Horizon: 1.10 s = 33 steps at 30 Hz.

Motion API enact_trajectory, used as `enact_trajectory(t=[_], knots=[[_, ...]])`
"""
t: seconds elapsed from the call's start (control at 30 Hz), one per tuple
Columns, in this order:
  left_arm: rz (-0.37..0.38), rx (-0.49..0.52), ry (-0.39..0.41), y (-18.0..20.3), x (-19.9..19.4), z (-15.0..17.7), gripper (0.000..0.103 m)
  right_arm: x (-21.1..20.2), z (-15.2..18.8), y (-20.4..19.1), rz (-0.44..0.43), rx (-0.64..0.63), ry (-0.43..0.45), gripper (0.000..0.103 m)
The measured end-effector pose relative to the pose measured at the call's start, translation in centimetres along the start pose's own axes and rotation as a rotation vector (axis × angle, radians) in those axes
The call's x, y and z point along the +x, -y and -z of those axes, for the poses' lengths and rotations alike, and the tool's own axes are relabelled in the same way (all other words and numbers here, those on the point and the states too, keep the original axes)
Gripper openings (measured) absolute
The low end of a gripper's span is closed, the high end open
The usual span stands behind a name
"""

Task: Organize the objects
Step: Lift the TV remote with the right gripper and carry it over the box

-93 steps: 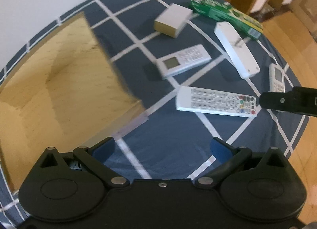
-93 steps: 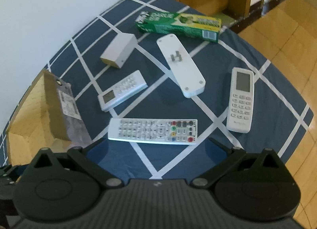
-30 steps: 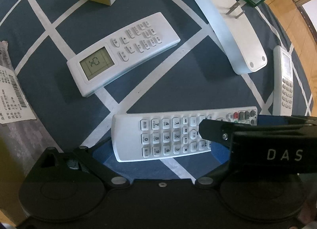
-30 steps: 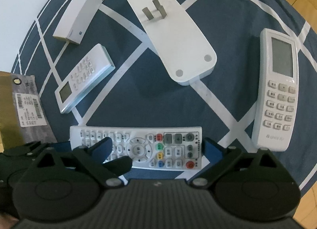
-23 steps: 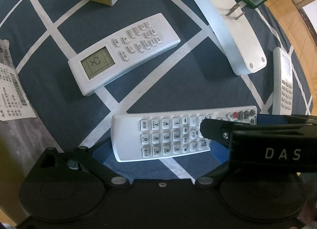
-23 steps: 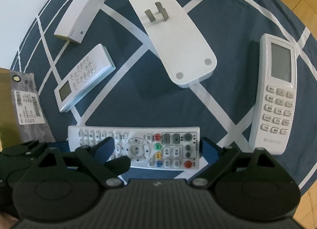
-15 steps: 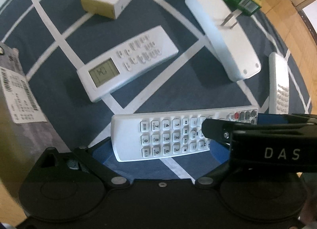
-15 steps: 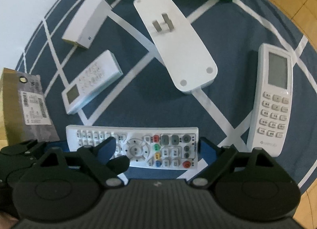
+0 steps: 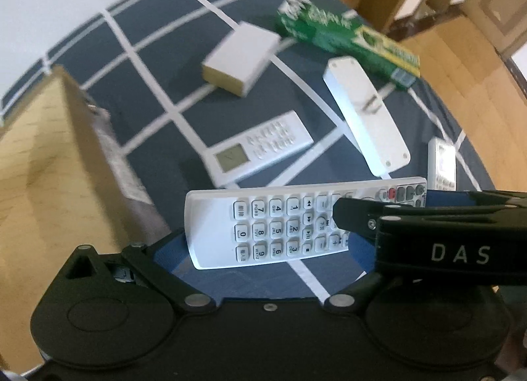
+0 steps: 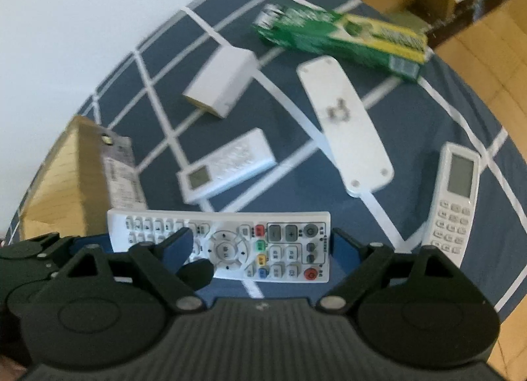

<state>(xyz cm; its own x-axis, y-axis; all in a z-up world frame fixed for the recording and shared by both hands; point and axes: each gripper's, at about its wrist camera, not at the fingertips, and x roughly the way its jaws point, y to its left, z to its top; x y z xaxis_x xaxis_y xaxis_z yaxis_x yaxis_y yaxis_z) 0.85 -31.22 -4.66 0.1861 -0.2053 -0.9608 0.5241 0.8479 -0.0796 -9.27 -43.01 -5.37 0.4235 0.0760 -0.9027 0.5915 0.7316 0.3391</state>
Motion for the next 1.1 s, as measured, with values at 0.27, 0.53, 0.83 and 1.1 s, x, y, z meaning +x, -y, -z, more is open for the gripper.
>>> enact_trajectory(t=[0.27,0.53,0.83,1.1], knots=[[-0.051,-0.077,0.094,-2.9,-5.0,2.2,0.101,-2.8,0.9,-4.8,-0.052,-0.110,0.056,0.089],[-0.108,-0.186,0.155,-7.2,-8.4,5.5,0.101,-3.4,2.5,-10.4,-0.111,-0.226,0.068,0.089],[-0.179,-0.330,0.189,-12.2,-10.9,9.1,0.101,-2.4,4.4,-16.9,-0.181,-0.370,0.038,0.089],[-0.238,-0.458,0.192,-16.5,-11.4,10.8,0.101,-0.2,5.0,-21.7,-0.237,-0.477,-0.010,0.089]])
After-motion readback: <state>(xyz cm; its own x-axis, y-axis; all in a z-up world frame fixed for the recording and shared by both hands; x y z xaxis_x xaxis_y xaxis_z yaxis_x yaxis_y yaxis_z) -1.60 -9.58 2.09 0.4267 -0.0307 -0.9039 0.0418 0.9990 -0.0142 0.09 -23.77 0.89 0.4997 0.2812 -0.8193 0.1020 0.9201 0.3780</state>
